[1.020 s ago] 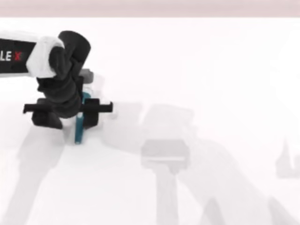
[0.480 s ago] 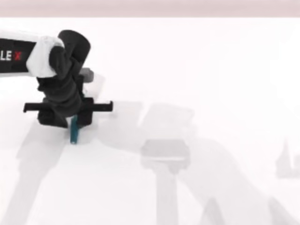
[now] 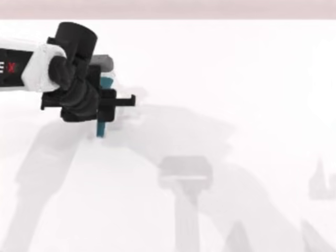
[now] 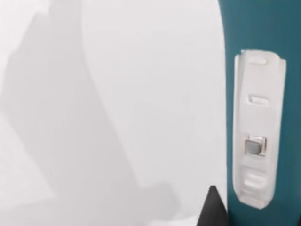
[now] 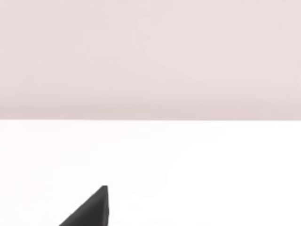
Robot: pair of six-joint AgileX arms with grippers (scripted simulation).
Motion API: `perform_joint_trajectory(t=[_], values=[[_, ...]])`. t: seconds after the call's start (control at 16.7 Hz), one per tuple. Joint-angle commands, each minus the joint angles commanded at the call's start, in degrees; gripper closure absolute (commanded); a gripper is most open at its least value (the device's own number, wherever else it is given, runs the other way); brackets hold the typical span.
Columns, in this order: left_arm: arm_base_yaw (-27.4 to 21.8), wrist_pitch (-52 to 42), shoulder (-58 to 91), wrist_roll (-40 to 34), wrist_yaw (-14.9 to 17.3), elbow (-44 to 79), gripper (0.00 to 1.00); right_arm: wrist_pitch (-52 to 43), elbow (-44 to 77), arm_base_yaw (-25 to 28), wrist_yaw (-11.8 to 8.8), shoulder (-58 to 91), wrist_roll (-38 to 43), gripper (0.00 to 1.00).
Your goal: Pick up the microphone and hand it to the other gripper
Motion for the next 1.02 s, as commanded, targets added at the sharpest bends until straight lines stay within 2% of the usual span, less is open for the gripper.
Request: perform_joint_trajectory(t=[0.66,0.84,1.02], values=[[2.0,54.4,-12.7,9.8,21.0,-15.7,1.00,0.0,0.0,0.0,0.0,0.0,0.0,0.00],[2.5,63.0,-16.4,12.0,24.9,-18.3,1.00,0.0,0.0,0.0,0.0,0.0,0.0,0.00],[2.7,66.0,-18.2,12.9,26.4,-19.2,1.00,0.0,0.0,0.0,0.0,0.0,0.0,0.00]])
